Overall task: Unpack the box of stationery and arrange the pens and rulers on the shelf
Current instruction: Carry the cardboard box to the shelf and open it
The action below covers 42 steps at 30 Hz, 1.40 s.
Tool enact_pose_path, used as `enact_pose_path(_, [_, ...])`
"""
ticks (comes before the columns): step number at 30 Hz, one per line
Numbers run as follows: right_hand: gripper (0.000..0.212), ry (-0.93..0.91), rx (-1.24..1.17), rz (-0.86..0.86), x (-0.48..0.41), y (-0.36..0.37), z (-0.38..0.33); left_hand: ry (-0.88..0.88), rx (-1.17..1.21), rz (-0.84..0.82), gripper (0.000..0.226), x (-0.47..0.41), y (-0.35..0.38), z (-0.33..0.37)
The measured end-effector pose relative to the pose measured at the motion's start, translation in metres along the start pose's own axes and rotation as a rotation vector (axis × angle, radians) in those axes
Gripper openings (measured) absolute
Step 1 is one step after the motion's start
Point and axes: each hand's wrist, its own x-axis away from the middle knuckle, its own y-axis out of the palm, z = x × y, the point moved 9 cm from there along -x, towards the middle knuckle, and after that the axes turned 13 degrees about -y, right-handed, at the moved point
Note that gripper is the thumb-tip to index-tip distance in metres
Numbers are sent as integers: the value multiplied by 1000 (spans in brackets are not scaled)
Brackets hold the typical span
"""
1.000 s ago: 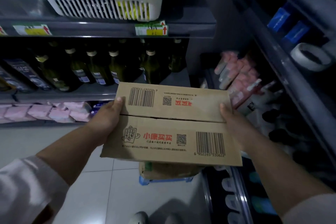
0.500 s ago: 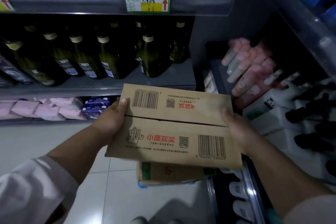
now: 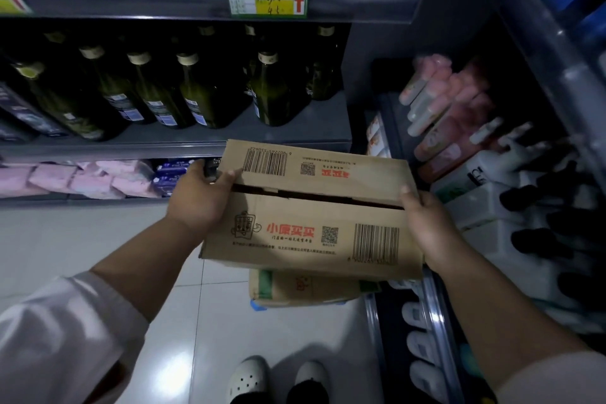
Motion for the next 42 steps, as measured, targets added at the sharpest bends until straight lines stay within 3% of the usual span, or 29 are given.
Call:
enact_pose_path(7, [31, -17, 41, 36, 42, -22, -25, 71, -133, 66, 51, 43, -34, 7])
enact_pose_path(12, [39, -44, 62, 17, 73, -33, -40, 129, -285, -7, 19, 65, -42, 7])
enact_pose_path(15, [30, -76, 138, -96, 93, -32, -43, 183, -420, -69, 6, 79, -36, 3])
enact_pose_path(19, [11, -102, 300, -293, 113, -14, -38, 225, -648, -170, 18, 93, -15, -14])
enact_pose_path(21, [17, -126, 419, -360, 122, -2, -37, 253, -718, -198, 27, 99, -3, -21])
enact_pose_path(25, [45, -291, 701, -294, 123, 13, -38, 420, -875, -145, 42, 103, 20, -27])
enact_pose_path(28, [50, -361, 731, -285, 118, 31, -28, 540, -973, -106, 41, 101, 34, -31])
enact_pose_path(33, [42, -409, 675, -238, 111, 46, -9, 614, -950, -14, 35, 95, 45, -36])
enact_pose_path(39, [13, -480, 677, -107, 102, 46, -10, 720, -978, 50, 16, 89, 54, -29])
enact_pose_path(42, [13, -484, 711, -125, 97, 48, -12, 750, -1007, 59, 22, 88, 58, -27])
